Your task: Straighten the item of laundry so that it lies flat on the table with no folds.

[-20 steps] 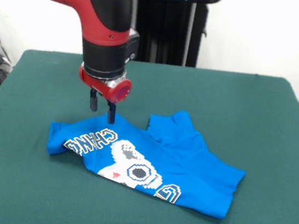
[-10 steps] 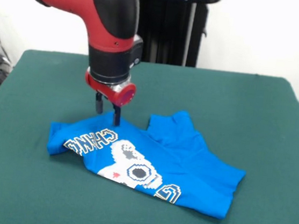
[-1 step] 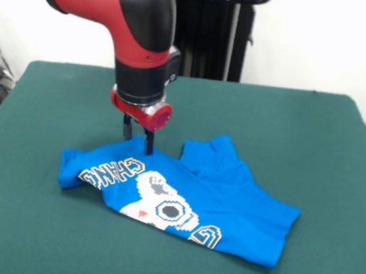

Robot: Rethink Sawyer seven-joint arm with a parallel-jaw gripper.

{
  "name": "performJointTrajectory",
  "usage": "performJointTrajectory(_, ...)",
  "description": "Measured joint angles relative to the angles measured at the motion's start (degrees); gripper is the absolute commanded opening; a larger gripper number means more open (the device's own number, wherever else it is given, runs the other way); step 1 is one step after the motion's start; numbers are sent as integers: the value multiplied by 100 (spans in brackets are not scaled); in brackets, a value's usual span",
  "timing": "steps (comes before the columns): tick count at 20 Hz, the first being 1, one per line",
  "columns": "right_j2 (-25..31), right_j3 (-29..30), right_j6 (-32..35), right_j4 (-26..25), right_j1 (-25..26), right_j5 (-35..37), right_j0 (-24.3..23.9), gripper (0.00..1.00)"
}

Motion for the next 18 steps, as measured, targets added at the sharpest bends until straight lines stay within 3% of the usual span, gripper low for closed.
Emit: performJointTrajectory(18,1,71,0,1,-13,-153,-15,100)
